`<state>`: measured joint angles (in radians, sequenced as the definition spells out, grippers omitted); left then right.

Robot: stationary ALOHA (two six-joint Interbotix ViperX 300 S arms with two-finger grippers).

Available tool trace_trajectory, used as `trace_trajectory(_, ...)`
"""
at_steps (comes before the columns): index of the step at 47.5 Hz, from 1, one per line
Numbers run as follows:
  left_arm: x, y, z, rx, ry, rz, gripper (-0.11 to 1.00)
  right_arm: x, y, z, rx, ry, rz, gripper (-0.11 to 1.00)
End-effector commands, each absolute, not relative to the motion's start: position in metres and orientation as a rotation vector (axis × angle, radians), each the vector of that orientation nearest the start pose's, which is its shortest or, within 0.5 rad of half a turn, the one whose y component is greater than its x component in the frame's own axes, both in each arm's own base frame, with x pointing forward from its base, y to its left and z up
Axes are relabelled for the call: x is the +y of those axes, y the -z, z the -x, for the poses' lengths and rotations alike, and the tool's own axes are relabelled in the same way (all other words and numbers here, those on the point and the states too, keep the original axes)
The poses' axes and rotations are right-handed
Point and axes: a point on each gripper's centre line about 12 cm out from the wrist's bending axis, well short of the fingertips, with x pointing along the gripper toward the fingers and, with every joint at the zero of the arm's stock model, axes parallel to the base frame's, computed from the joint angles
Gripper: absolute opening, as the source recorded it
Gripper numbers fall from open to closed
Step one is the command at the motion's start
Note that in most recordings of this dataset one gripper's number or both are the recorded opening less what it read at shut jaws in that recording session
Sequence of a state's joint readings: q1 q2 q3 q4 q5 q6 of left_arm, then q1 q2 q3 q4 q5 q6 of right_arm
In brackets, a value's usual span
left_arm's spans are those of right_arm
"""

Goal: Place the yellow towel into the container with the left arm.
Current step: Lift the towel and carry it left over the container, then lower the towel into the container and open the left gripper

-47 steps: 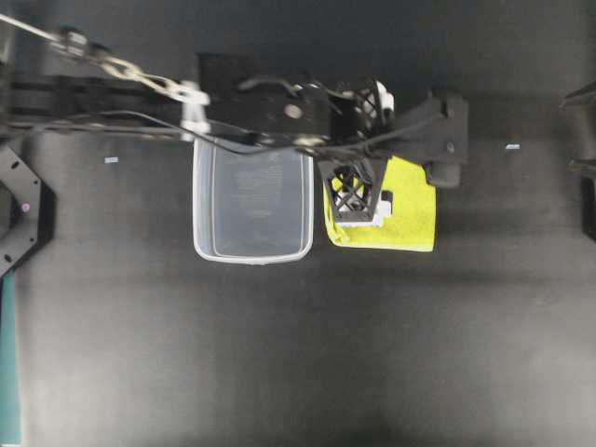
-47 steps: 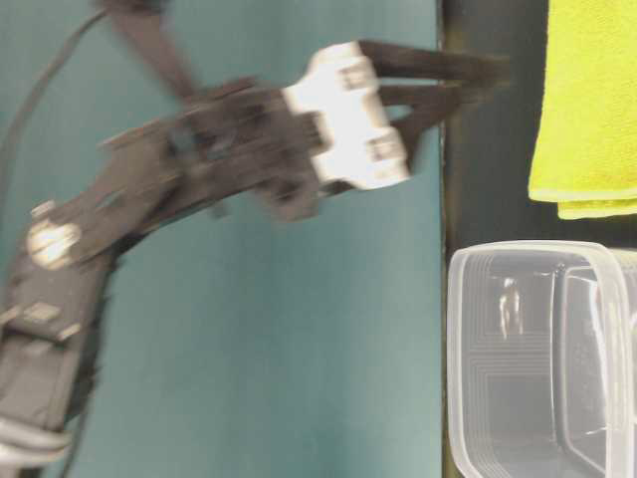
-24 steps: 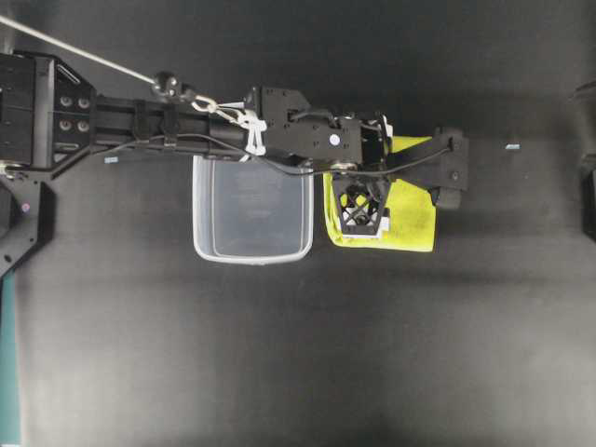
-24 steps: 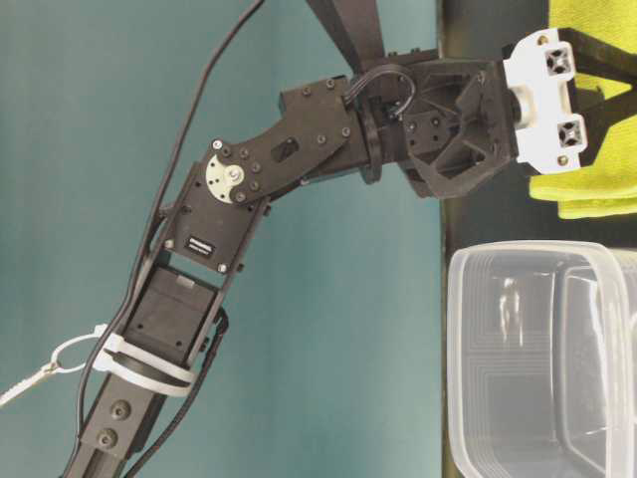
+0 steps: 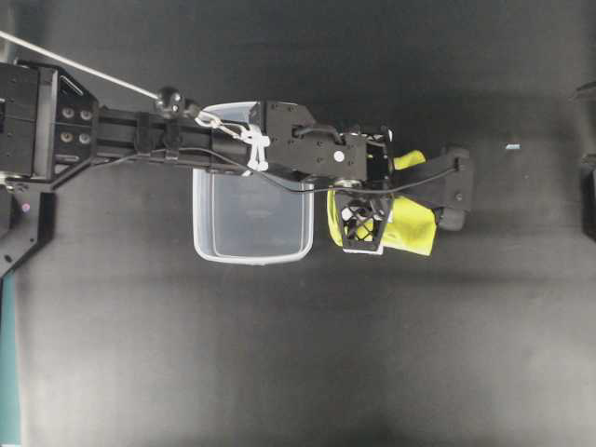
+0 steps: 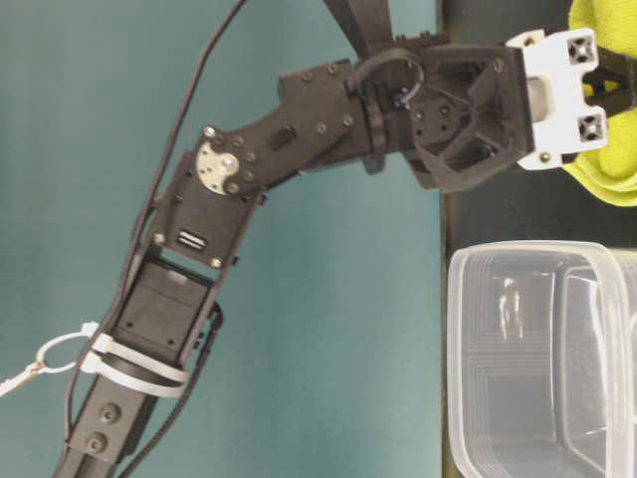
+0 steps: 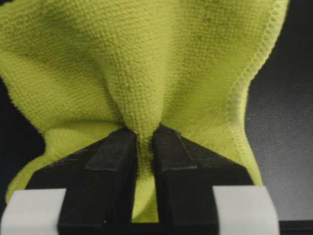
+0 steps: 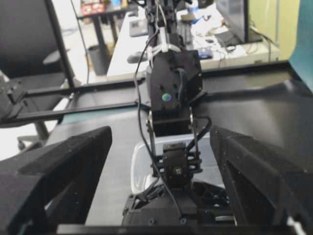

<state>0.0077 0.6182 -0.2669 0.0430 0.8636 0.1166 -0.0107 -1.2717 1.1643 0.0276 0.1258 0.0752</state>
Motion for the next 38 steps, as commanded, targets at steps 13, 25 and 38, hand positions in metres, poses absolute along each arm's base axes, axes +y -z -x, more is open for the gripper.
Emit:
trace_trajectory(13,0.015,-0.300,-0.522,1.031,0.014,-0.132,0.07,-0.002,-0.306,-0.148,0.012,0.011,-0.103,0.78)
trace_trajectory(25,0.018,-0.331,-0.452,1.162,-0.002,-0.103,0.07,-0.002,-0.306,-0.148,0.007,0.011,-0.103,0.78)
trace_trajectory(38,0.017,-0.301,-0.398,1.224,-0.010,-0.084,0.07,-0.002,-0.307,-0.148,-0.002,0.011,-0.110,0.78)
